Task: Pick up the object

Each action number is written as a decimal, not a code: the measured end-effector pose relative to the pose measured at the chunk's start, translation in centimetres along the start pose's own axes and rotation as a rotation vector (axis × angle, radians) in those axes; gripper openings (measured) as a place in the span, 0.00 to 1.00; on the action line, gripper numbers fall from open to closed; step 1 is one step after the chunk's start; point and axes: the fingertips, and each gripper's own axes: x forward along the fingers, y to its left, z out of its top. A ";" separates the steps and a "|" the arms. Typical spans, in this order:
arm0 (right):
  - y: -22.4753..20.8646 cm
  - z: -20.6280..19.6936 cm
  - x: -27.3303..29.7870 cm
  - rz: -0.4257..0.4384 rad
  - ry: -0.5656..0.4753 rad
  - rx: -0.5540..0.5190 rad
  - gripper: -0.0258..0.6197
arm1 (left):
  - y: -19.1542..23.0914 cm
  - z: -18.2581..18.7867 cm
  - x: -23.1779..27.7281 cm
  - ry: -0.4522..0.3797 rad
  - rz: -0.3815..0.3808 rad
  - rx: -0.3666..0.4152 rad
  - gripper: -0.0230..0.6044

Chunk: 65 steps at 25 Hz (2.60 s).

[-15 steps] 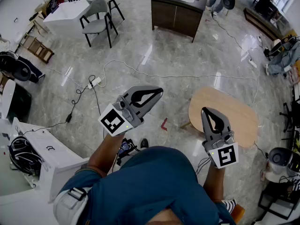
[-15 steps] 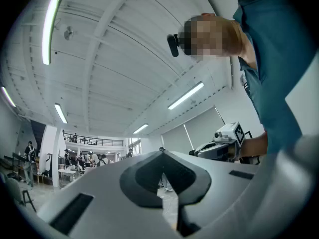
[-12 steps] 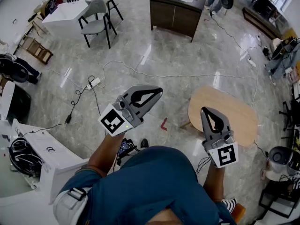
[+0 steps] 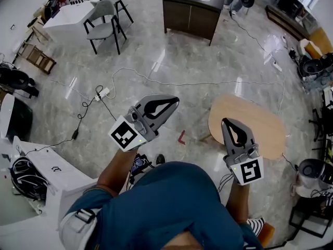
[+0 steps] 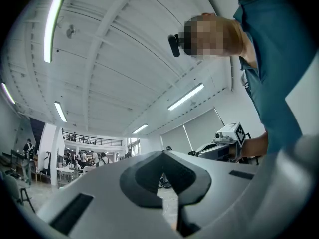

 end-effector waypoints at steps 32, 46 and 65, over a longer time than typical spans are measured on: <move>-4.7 -2.2 7.1 -0.036 -0.044 0.055 0.06 | 7.7 -3.5 2.7 -0.012 -0.030 -0.045 0.04; -14.1 -5.4 8.3 0.021 -0.069 0.084 0.06 | 10.3 -5.5 11.4 -0.008 0.021 0.001 0.04; -19.6 -6.6 23.2 -0.091 -0.032 0.056 0.06 | 26.0 -9.0 13.5 -0.033 -0.085 -0.052 0.04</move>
